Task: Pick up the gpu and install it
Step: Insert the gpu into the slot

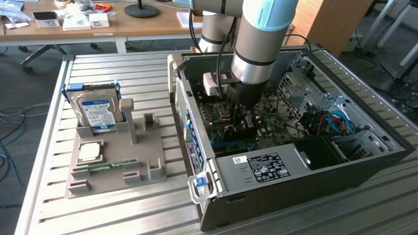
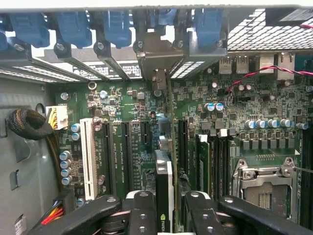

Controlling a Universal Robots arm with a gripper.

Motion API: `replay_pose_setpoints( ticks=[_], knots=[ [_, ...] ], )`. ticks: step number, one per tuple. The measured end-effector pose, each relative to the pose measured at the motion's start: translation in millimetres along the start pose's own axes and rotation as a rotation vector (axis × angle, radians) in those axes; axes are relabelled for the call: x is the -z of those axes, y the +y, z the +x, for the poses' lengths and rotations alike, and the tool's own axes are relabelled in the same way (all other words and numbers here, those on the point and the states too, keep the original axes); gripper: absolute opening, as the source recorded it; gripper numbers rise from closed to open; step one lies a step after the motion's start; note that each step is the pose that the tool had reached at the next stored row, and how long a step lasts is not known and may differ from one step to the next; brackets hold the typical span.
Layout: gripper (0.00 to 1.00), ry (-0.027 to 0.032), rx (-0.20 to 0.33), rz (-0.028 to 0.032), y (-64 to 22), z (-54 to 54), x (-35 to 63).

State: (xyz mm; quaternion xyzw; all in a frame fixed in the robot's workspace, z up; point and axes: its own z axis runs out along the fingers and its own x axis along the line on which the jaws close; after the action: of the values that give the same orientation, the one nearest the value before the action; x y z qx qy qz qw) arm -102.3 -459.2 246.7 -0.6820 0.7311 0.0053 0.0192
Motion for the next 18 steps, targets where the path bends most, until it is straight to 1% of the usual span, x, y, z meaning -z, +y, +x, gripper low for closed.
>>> replay_pose_setpoints(
  ticks=[7,18],
  knots=[
    [0.27,-0.0001,0.000,-0.0001,0.0,0.1,-0.9],
    [0.27,-0.0018,0.000,0.0004,1.5,0.4,-1.1]
  ],
)
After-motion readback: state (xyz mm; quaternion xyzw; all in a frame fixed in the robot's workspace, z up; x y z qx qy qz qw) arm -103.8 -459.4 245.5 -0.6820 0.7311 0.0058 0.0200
